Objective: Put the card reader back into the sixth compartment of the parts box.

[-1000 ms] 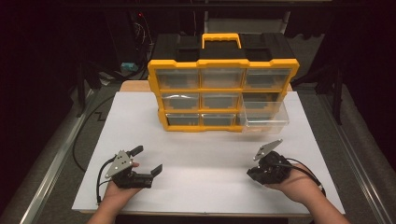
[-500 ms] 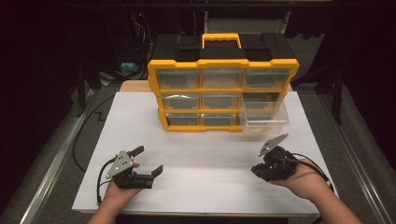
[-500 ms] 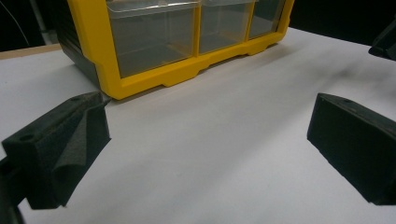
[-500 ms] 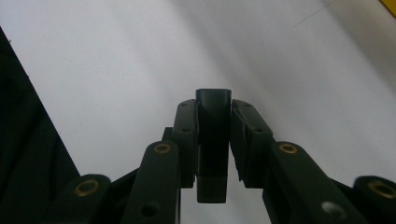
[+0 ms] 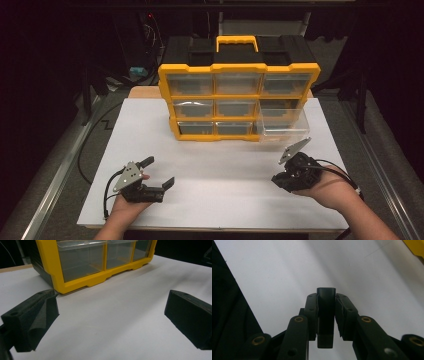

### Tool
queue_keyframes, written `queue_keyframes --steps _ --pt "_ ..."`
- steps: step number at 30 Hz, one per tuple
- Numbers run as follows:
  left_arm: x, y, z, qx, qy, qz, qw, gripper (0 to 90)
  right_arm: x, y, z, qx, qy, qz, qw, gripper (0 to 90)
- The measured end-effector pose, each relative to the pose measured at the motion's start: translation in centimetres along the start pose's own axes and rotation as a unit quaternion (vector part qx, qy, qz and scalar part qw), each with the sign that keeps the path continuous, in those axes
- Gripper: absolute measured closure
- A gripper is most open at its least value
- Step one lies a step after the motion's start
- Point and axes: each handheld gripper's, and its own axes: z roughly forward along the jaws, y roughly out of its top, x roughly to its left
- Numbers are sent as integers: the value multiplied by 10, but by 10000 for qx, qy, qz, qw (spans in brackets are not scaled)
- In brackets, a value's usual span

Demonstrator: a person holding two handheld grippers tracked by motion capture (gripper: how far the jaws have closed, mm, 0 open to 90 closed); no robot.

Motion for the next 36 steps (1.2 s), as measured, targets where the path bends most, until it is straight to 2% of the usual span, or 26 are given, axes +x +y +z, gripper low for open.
queue_keyframes --steps 17,36 --pt "0 1 -1 2 -38 -10 10000 3 -4 10 -26 60 67 -55 9999 740" --pt "-2 -1 -1 31 -83 -3 10000 3 -9 22 -57 88 7 -113 9999 739"
